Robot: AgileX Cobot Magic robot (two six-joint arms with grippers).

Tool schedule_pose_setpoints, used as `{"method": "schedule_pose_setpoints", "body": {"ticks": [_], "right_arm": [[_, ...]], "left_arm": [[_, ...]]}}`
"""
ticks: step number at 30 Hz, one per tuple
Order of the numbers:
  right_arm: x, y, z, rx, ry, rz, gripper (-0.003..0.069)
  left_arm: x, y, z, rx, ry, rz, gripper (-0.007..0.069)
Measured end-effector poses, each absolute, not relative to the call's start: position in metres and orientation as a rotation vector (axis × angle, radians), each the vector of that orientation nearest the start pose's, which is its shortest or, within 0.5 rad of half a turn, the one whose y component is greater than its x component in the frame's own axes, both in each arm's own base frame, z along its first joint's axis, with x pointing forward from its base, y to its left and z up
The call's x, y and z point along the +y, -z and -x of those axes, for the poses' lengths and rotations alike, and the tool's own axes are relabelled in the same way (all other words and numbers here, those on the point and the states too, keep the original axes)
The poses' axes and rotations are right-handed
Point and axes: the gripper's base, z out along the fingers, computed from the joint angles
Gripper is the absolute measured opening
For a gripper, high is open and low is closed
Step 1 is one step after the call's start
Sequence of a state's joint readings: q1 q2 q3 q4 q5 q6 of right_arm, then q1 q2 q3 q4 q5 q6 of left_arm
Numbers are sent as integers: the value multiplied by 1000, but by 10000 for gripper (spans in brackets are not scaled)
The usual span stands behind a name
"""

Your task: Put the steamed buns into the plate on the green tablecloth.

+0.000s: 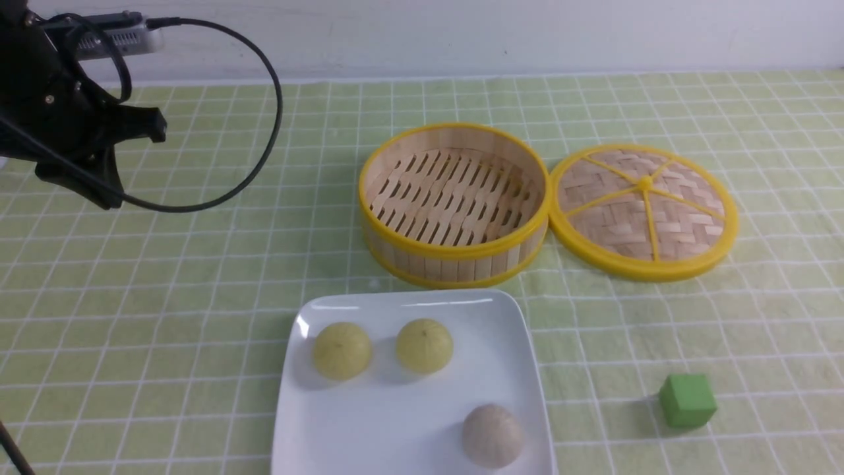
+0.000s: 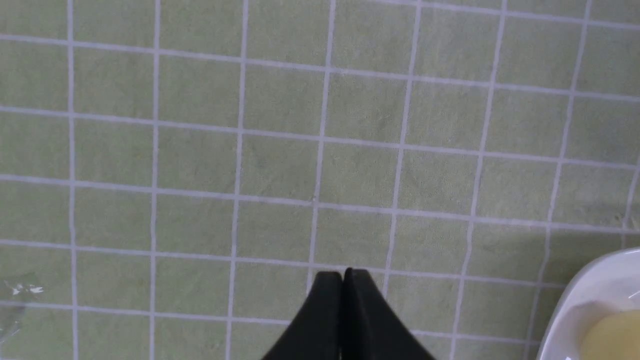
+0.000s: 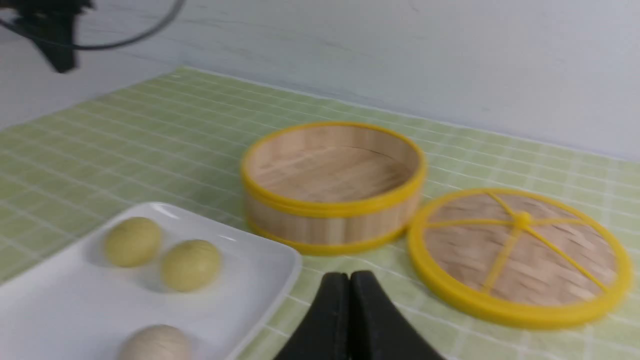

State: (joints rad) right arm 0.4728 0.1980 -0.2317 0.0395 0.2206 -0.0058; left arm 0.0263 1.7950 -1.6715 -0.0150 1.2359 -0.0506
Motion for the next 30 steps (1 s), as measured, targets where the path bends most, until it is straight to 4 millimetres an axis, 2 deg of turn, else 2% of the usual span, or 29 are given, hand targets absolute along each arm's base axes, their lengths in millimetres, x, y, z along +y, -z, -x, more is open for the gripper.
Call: {"method": "schedule_pose_setpoints", "body": {"ticks": [2, 3, 4, 5, 8, 12, 14, 18, 22, 24, 25, 28, 29, 30], "right_arm": [[26, -247, -58, 1654, -345, 317, 9], [19, -230, -56, 1662, -272, 245, 12], [19, -228, -56, 1663, -264, 237, 13], [14, -212, -54, 1671, -213, 171, 14], [8, -192, -55, 1706, -125, 85, 18], [5, -181, -55, 1766, -80, 37, 22], [4, -176, -54, 1819, -72, 30, 26], [4, -171, -52, 1880, -72, 32, 32], [4, -171, -52, 1883, -72, 32, 38], [4, -171, -52, 1886, -72, 32, 41], [4, -171, -52, 1886, -72, 32, 42], [4, -171, -52, 1887, -72, 32, 48], [4, -171, -52, 1886, -72, 32, 48], [4, -171, -52, 1887, -72, 32, 51]], "left_arm": [[8, -316, -378, 2838, 32, 114, 17], [6, -320, -376, 2830, 42, 110, 17], [6, -320, -376, 2828, 41, 110, 17], [5, -326, -373, 2814, 49, 104, 17], [3, -339, -366, 2775, 48, 91, 17], [5, -359, -353, 2724, 4, 58, 17], [7, -377, -340, 2673, -33, 42, 17], [9, -413, -304, 2563, -65, 39, 19], [8, -431, -269, 2502, -67, 40, 19], [8, -436, -234, 2468, -68, 41, 20], [8, -434, -232, 2473, -68, 40, 20], [6, -422, -181, 2464, -50, 41, 20], [6, -424, -177, 2452, -47, 41, 20], [3, -413, -156, 2449, -8, 40, 20]]}}
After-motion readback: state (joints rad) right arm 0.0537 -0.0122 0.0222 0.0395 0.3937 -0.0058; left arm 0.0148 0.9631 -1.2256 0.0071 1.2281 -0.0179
